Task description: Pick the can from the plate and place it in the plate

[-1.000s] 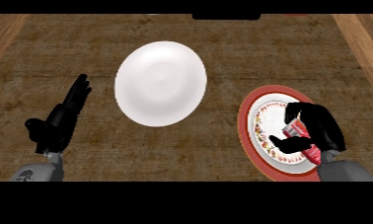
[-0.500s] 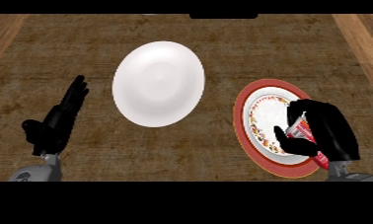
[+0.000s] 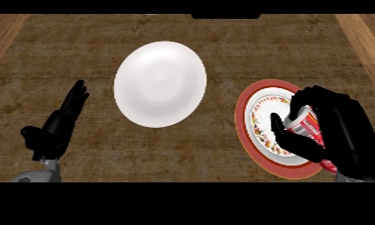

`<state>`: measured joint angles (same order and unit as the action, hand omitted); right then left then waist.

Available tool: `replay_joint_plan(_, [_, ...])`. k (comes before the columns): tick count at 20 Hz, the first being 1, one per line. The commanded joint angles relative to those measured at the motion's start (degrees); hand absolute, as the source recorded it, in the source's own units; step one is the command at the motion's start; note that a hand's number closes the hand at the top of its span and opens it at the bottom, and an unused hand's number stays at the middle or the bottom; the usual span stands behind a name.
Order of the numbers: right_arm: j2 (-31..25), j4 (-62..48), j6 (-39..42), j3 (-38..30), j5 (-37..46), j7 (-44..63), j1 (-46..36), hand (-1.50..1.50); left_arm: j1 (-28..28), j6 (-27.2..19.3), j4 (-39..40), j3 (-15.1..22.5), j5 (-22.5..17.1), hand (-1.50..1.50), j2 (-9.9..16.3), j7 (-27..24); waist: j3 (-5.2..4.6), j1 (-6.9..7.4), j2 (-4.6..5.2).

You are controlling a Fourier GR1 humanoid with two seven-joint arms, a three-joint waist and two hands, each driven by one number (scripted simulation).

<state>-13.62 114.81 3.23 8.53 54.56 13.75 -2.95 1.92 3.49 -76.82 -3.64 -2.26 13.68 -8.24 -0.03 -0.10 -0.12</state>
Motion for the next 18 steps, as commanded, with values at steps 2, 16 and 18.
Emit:
replay_joint_plan(2, [4.3,0.4,2.1,3.3,2.6,4.0,-7.1,1.50,-1.2,1.0,-1.7,-0.1,0.4,0.00,0.1,1.0,0.02,0.43,0.09])
replay_joint_plan(16, [13.5,-21.8,-0.6,10.4,1.5,13.3,-28.5,1.50,0.9,-0.5,-2.5,1.4,2.9,0.00,-3.3,2.8,0.04,0.86,0.19])
replay_joint_plan(18, [13.6,-28.1,-4.2,11.3,-0.6,13.4,-32.2,1.50,1.6,2.3,-2.3,-1.9,0.3,0.00,0.1,3.2,0.03,1.06,0.23])
